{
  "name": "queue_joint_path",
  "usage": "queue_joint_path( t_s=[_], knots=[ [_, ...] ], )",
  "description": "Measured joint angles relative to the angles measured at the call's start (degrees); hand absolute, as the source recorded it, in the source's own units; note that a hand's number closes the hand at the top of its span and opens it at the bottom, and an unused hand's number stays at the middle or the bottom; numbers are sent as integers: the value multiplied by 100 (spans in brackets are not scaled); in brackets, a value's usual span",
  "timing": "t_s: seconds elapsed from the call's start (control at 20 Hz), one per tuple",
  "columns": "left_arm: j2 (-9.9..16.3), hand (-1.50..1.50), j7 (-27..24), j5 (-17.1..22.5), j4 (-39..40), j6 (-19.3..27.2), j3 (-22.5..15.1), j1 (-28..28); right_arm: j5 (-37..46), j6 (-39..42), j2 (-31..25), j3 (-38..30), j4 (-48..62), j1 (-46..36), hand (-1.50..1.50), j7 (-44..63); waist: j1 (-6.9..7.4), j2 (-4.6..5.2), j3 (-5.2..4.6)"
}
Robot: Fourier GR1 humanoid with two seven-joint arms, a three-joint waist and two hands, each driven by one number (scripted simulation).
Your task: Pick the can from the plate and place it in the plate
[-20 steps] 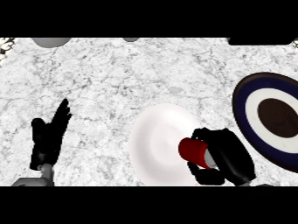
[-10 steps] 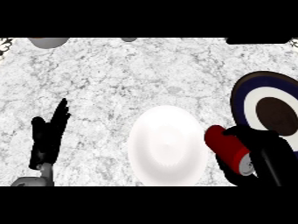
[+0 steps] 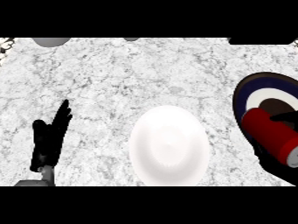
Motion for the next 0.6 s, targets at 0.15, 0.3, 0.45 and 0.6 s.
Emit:
queue_joint_path(
  t_s=[0.15, 0.3, 0.45, 0.6],
  knots=[
    [18, 0, -62, 0, 178, -49, 101, -143, -375, 159, -84, -508, 362, -237, 150, -147, 12, 6, 0],
    [-42, 0, -107, -55, 179, -59, 74, -107, -537, 335, -127, -844, 834, -557, 150, -261, 29, 8, -1],
    [-67, 0, -26, -65, 93, -69, 92, -101, -587, 354, -142, -1077, 1544, -918, 150, -512, 47, 11, 1],
    [-173, 0, -24, -161, 167, -10, 34, -169, -548, 398, -203, -1223, 2251, -1311, 150, -713, 55, 15, 1]
  ],
)
